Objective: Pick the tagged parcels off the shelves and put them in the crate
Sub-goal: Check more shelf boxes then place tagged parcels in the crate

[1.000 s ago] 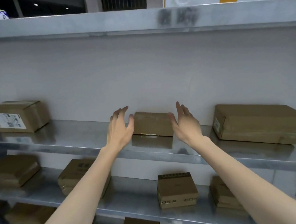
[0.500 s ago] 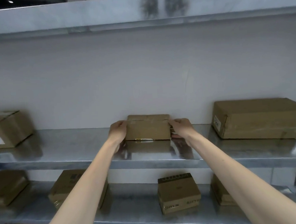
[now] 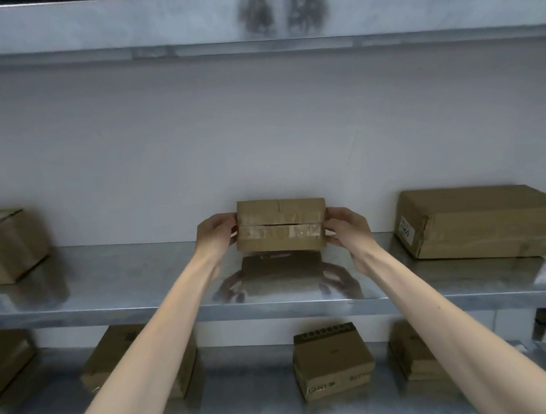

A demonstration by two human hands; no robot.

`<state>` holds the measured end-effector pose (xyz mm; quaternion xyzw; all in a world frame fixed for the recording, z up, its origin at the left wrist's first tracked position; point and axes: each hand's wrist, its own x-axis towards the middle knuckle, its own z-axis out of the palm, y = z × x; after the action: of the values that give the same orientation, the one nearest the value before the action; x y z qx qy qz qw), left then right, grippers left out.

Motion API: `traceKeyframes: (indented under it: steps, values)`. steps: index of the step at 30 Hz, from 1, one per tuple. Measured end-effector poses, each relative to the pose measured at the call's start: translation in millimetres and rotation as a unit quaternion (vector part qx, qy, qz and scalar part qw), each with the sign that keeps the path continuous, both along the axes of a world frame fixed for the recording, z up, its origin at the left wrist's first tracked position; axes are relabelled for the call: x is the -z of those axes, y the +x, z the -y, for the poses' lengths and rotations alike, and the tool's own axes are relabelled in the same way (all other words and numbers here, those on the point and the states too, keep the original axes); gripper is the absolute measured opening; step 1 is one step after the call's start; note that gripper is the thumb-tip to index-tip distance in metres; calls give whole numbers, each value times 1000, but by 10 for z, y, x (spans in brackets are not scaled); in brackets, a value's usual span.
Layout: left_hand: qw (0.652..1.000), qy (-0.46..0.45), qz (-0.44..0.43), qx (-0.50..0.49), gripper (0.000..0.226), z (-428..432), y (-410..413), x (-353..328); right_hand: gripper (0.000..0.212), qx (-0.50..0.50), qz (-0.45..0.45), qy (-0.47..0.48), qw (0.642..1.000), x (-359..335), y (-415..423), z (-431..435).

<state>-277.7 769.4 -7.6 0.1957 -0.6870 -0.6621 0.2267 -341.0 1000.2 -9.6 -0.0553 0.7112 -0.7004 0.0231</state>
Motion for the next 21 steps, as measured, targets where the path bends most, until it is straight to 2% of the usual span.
traceKeyframes:
  steps: [3, 9, 11, 14, 21]
  values:
    - [1000, 1, -18, -3, 22, 9, -10, 46, 18, 14, -8, -22, 1000, 13, -8, 32]
    - [999, 33, -4, -21, 16, 16, -17, 137, 19, 27, 9, -37, 999, 64, -50, 31]
    - [999, 35, 5, -11, 11, 25, -11, 152, 19, 29, 7, -39, 999, 65, -55, 41]
    - [1000, 19, 16, 5, 19, 39, 21, 117, 22, 28, -1, -33, 999, 54, -57, 51]
    - [998, 33, -21, 46, 17, 70, 85, 32, 24, 3, -11, -69, 998, -36, -34, -6]
